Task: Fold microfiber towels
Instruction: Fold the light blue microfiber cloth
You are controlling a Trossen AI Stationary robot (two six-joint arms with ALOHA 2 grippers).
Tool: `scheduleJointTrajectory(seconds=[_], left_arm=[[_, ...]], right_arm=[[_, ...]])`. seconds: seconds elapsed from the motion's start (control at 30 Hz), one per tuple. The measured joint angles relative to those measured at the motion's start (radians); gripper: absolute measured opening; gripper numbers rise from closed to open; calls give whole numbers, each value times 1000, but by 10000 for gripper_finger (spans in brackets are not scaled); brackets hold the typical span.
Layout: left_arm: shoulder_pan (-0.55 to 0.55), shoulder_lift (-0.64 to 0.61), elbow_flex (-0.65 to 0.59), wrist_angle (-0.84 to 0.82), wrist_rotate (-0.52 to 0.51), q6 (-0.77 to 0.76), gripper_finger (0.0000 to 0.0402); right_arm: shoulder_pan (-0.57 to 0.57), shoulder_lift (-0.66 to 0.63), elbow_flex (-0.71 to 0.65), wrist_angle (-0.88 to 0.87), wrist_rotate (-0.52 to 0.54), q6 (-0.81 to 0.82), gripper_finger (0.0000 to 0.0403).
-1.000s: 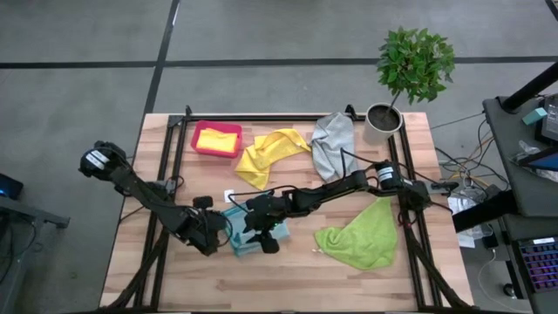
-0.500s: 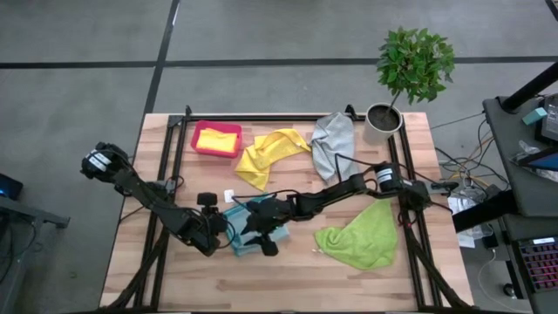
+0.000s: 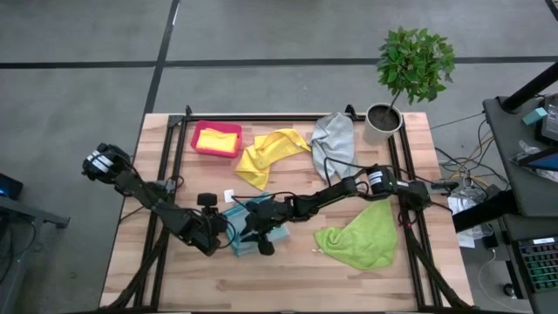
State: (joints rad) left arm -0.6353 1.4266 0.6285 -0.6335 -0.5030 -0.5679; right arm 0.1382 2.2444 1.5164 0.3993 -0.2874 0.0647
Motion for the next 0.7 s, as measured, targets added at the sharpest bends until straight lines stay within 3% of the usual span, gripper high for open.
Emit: scheduleJointTrajectory(seconds=[0.17,0.47,0.7], left_arm=[[0,35,0,-1,3,-1,116],[0,33,6,-4,44,-1,113],[2,39,6,-4,42,-1,55]], right_arm=[[-2,-9,0,3,-1,-23,16],[-20,-77,0,-54,0,-48,8],[-21,-103,0,-121,0,-75,8]])
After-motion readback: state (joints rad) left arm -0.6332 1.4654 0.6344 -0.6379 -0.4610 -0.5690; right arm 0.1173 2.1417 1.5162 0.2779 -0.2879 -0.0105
